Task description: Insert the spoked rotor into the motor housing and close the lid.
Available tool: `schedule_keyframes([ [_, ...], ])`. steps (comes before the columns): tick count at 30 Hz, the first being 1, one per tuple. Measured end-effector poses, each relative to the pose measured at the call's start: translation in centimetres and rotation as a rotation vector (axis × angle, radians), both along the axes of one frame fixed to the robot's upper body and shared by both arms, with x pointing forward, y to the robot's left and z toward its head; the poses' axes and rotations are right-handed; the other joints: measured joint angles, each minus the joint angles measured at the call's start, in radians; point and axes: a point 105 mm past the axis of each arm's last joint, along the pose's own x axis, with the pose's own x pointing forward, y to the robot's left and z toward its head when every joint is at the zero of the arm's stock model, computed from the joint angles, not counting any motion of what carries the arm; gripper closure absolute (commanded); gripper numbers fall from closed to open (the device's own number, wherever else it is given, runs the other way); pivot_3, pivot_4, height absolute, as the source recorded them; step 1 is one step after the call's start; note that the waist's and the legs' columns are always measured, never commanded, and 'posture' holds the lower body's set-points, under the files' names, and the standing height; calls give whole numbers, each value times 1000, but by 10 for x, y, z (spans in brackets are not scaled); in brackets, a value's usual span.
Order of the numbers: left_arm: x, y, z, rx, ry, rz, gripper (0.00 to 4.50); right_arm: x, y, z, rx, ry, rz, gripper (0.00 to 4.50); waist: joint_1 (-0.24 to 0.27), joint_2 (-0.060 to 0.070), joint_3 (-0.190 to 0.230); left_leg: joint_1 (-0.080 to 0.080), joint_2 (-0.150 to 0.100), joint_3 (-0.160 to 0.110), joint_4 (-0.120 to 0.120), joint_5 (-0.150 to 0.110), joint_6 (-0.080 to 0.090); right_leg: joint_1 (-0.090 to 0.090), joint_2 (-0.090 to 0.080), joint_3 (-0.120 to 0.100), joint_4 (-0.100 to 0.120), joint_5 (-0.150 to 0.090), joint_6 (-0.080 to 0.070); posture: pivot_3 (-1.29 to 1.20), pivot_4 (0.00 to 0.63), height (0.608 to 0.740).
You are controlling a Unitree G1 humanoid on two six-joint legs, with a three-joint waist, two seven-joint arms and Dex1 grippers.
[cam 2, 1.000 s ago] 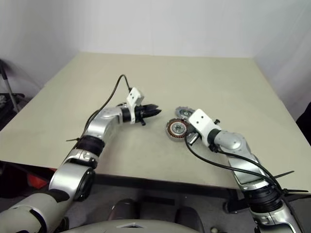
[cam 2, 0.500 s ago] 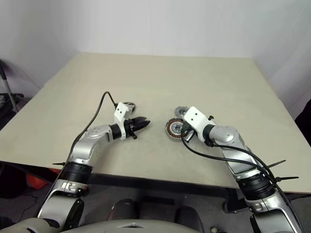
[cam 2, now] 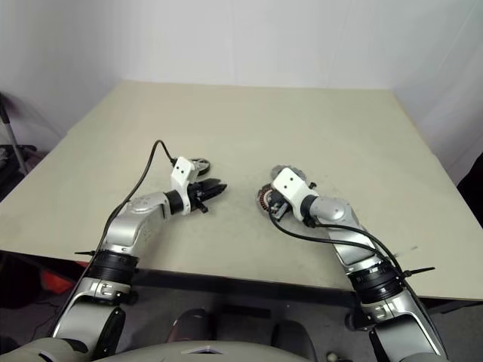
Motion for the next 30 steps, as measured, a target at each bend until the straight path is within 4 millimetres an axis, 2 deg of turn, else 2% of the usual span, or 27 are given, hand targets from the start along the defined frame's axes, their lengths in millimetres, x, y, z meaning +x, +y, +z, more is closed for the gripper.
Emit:
schedule_keyframes([
  [3,0,-1,-1,2,4,-3,3023,-2,0,2,12,13,6,4500,0,0,0,0,0,0,0,0,0,-1,0,0,0,0,0,0,0,740],
  [11,3,-2,-4,4,15,-4,3023,-2,-2,24,13,-45,16,4500,2,0,0,-2,0,0,0,0,0,-2,0,0,0,0,0,0,0,740],
  [15,3,-2,-6,5,21,-5,3023,-4,-4,19,5,-33,13,4500,3,0,0,-2,0,0,0,0,0,-2,0,0,0,0,0,0,0,740],
  [18,3,-3,-5,6,13,-7,3023,-8,-9,0,-7,20,-6,4500,4,0,0,-2,0,0,0,0,0,-2,0,0,0,0,0,0,0,740],
  [24,5,-3,-2,7,-2,-7,3023,-6,-10,1,-6,9,-15,4500,3,0,0,0,0,0,0,0,0,1,0,0,0,0,0,0,0,740],
  [27,5,-2,-3,8,-2,-5,3023,-3,-15,8,-17,-9,-22,4500,4,0,0,0,0,0,0,0,-1,0,0,0,0,0,0,0,0,740],
  [30,5,-2,-4,8,-1,-3,3023,1,-16,26,-26,-59,-13,4500,4,0,0,-1,0,0,0,0,0,-2,0,0,1,0,0,0,0,740],
])
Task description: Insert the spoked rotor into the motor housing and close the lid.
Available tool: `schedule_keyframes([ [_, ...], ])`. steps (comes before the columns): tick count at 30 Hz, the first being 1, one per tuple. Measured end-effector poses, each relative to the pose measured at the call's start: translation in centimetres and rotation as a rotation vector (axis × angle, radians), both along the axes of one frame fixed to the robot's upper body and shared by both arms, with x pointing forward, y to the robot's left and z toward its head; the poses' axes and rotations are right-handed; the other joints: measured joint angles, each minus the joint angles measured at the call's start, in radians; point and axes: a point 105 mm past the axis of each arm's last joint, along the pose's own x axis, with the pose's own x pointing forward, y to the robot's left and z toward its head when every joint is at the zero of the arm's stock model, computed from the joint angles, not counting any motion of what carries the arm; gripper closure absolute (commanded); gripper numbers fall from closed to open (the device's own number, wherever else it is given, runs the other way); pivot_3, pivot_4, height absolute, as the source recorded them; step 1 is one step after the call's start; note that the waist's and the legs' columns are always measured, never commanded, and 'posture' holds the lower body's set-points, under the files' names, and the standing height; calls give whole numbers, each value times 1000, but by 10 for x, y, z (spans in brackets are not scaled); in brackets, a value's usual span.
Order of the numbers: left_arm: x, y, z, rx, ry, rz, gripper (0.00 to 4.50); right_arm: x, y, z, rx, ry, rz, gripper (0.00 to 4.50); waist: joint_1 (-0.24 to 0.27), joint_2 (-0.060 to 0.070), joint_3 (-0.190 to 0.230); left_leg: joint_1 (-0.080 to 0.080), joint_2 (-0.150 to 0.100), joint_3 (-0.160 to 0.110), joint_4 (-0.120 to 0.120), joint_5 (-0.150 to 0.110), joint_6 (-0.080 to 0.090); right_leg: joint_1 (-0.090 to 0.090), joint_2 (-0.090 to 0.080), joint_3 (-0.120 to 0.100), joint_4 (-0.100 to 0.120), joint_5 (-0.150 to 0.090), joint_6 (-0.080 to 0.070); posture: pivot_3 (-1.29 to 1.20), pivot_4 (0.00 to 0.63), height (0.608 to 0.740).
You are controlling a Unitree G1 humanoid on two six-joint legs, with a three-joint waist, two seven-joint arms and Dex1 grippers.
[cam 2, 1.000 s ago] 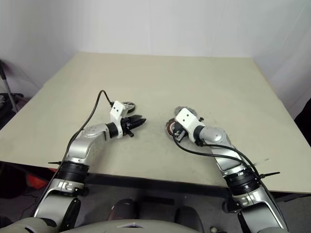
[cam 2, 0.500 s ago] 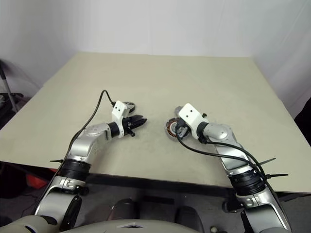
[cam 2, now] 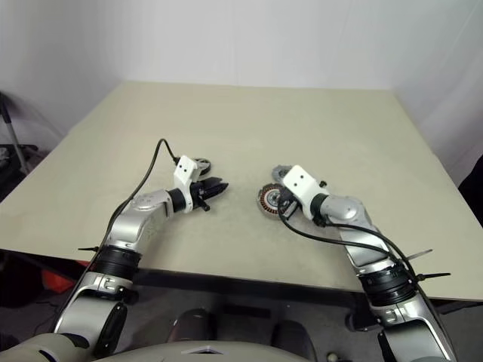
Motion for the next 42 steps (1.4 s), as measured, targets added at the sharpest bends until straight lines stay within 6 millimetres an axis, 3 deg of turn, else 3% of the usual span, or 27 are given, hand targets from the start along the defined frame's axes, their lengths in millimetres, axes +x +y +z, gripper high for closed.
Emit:
schedule_keyframes([
  [5,0,-1,0,-1,1,0,3023,-1,7,12,27,-21,27,4500,0,0,0,-1,0,0,0,0,0,0,0,0,0,0,0,0,0,740],
  [8,0,-1,-1,1,2,0,3023,-7,7,-3,49,36,21,4500,1,0,0,0,0,0,0,0,0,0,0,0,0,0,0,0,0,740],
  [10,0,0,-1,3,2,4,3023,-12,5,-26,61,114,0,4500,1,0,0,0,0,0,0,0,0,0,0,0,0,0,0,0,0,740],
  [15,4,8,-5,10,13,36,3023,-7,6,-31,84,93,-22,4500,-2,0,-1,8,0,0,0,0,0,7,0,0,0,0,0,0,0,740],
  [19,8,21,-5,25,13,68,3023,-5,2,-28,92,95,-42,4500,-1,0,-1,7,0,0,0,1,-1,7,0,0,0,0,1,0,0,740],
  [22,8,21,-5,13,16,79,3023,0,-6,-11,78,46,-57,4500,2,0,-1,5,-1,0,0,0,-1,5,0,1,0,0,1,0,0,740],
  [27,15,22,-3,-176,111,209,3023,4,-10,17,63,-41,-50,4500,2,0,0,3,0,0,0,0,0,3,0,0,0,0,1,0,0,740],
  [32,18,42,-4,-371,267,340,3023,4,-15,18,49,-38,-64,4500,-2,-1,0,3,0,0,0,0,0,3,0,0,0,0,1,0,0,740],
  [42,12,78,-13,-516,387,458,3023,5,-21,22,35,-50,-77,4500,-1,-1,0,3,-1,0,0,0,0,4,0,0,-1,0,1,0,0,740],
])
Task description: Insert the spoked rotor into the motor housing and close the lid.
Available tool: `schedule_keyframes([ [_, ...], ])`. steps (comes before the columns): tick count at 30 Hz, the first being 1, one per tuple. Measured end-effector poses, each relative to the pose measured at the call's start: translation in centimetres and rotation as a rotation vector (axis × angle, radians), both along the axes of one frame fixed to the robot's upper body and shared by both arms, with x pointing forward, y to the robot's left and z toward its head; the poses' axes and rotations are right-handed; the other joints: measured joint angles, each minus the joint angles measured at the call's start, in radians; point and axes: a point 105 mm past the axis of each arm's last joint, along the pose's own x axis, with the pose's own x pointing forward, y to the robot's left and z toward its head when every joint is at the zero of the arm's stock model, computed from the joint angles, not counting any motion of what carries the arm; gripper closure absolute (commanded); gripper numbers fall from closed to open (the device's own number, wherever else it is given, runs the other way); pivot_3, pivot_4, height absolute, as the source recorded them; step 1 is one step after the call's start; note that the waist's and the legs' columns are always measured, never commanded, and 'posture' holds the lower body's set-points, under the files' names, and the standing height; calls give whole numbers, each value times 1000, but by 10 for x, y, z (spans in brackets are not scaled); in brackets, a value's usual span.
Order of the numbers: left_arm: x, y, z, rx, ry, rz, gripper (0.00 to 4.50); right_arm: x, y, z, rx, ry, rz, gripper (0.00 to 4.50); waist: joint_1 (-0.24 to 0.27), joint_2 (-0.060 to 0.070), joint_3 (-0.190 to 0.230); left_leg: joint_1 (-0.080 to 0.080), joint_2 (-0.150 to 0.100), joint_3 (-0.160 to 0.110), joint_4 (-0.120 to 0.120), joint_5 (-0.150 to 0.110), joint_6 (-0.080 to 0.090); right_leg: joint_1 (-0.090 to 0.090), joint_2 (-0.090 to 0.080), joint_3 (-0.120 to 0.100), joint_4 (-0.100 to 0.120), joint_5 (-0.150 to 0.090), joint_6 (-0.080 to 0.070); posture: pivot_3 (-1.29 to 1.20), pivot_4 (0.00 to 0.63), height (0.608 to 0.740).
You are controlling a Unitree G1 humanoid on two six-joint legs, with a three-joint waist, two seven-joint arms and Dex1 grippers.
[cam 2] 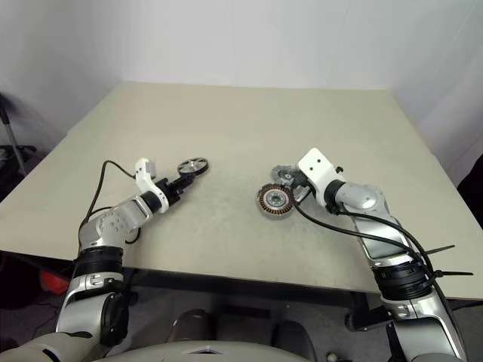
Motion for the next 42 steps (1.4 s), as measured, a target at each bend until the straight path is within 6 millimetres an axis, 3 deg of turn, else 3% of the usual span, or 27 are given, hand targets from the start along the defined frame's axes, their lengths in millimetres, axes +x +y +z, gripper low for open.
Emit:
schedule_keyframes([
  [9,10,1,-6,-189,57,114,3023,3,0,3,-1,-7,3,4500,2,0,0,0,0,0,0,0,0,0,0,0,0,0,0,0,0,740],
  [17,23,16,-4,-450,88,251,3023,2,3,-2,-15,10,21,4500,2,-1,1,0,0,0,0,0,0,0,0,0,0,0,0,0,0,740],
  [23,29,11,-4,-508,115,260,3023,2,3,-3,-20,10,23,4500,4,-2,1,0,0,0,0,0,0,0,0,0,0,0,0,0,0,740],
  [27,33,3,-3,-478,130,226,4118,2,3,-3,-21,10,23,4500,6,-2,1,2,0,0,0,0,0,2,0,0,0,0,0,0,0,740],
  [34,31,-7,-3,-468,139,152,4116,3,0,-2,-32,5,12,4500,7,-2,1,2,0,0,0,0,0,2,0,0,-1,0,0,0,0,740],
  [38,26,-16,-1,-531,171,86,4116,4,-25,-4,-104,12,-56,4500,10,-2,2,1,-1,0,0,0,1,2,-1,0,-2,0,1,0,0,740],
  [42,13,-49,12,-692,209,-100,4116,-3,-71,-14,-210,64,-167,4500,14,-5,4,-1,-2,0,0,-1,1,1,-1,0,-2,0,1,0,0,740],
])
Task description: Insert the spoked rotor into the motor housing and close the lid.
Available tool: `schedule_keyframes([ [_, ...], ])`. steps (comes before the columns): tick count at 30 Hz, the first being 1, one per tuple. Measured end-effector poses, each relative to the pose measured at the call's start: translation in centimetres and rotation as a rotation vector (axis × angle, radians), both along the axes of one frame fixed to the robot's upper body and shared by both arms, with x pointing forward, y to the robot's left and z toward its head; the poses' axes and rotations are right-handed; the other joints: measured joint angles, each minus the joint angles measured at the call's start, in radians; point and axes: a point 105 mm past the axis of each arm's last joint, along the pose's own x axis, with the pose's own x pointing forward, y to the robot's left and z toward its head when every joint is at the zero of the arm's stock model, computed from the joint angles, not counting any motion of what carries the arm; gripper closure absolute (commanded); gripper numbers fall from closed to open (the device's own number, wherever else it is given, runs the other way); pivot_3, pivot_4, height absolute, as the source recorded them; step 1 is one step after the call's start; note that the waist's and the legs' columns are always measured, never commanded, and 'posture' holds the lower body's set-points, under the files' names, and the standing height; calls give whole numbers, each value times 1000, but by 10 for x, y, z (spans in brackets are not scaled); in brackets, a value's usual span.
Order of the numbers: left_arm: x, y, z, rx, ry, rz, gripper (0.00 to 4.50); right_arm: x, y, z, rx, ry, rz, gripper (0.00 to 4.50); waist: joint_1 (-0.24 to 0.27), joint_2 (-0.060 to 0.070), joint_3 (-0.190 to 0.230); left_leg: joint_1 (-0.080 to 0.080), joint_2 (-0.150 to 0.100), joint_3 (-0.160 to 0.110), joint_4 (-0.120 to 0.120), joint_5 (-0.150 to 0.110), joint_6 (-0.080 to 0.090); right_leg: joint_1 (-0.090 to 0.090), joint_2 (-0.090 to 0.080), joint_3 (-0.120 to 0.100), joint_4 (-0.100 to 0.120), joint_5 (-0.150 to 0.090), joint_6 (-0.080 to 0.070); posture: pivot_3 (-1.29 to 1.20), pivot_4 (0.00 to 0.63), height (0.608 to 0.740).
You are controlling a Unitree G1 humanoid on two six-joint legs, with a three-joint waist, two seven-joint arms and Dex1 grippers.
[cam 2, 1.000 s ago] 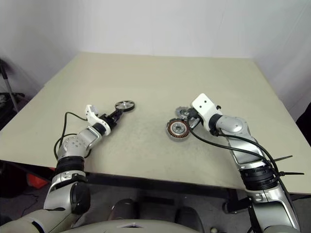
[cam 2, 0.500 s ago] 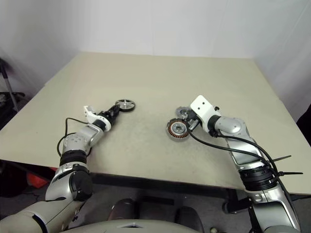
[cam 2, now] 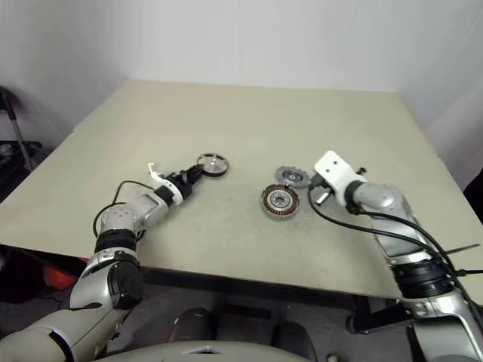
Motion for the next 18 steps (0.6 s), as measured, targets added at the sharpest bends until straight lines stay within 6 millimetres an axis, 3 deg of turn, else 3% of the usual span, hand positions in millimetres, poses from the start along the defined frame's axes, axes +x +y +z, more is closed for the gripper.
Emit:
schedule_keyframes([
  [6,-17,-40,21,-98,-42,-226,4116,-23,-33,-4,-11,64,-47,4500,-8,0,1,0,1,0,0,-1,2,-1,1,0,0,-1,1,0,0,740],
  [10,-30,-64,22,-96,-41,-357,4116,-46,-34,-12,-9,118,-16,4500,-8,-1,1,0,0,0,0,-4,8,0,0,0,-1,-1,1,0,0,740],
  [18,-36,-96,9,-43,-16,-453,4116,-61,-33,-11,-17,112,-38,4500,-4,-1,1,2,0,0,1,-5,9,2,0,0,-1,-1,2,0,0,740],
])
